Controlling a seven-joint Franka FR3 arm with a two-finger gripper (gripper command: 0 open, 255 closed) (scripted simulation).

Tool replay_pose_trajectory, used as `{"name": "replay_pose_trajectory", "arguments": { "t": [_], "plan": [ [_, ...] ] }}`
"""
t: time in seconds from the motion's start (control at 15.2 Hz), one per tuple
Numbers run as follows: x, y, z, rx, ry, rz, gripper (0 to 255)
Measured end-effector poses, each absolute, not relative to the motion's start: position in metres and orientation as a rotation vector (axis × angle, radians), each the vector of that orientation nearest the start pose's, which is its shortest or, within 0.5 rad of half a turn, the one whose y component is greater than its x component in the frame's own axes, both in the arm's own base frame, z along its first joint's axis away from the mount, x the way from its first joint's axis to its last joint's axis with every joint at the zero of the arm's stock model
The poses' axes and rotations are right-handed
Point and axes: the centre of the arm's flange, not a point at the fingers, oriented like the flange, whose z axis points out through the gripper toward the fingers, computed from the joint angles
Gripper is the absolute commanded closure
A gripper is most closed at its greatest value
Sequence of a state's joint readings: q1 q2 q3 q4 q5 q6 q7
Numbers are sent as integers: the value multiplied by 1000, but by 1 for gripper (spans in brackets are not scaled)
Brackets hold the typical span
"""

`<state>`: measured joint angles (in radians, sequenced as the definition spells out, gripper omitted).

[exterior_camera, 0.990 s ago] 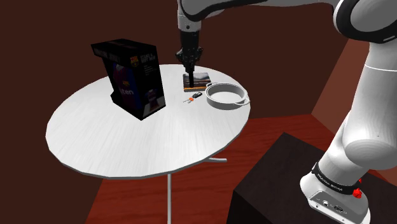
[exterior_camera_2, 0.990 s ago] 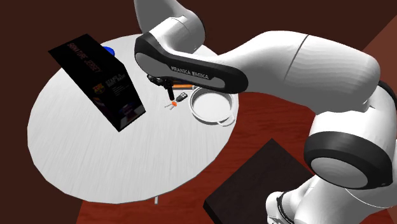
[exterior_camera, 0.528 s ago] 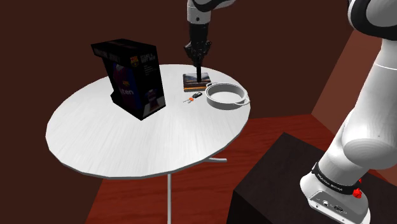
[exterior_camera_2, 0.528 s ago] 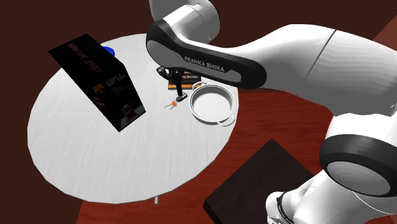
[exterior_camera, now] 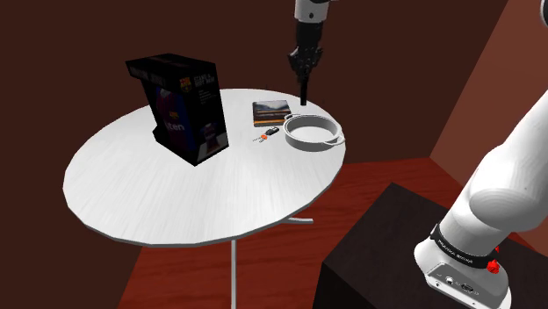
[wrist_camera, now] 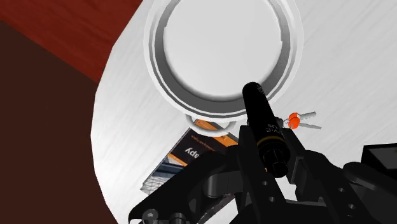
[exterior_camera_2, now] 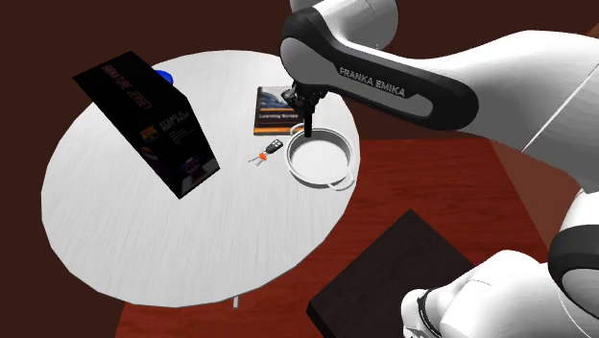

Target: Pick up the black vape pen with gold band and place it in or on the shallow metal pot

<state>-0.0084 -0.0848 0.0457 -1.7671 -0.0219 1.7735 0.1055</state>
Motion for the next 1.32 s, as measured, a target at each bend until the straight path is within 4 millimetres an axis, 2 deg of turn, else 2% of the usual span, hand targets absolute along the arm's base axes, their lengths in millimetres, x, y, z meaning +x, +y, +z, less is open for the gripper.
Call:
{"name": "replay_pose_trajectory", "arguments": {
  "t": [0.2,0.59,1.32],
  "plan": [
    [525,-12,600,-3155,103,-146,255],
    [520,-18,573,-3155,101,-145,255],
    [520,-18,512,-3155,101,-145,255]
  ]
}}
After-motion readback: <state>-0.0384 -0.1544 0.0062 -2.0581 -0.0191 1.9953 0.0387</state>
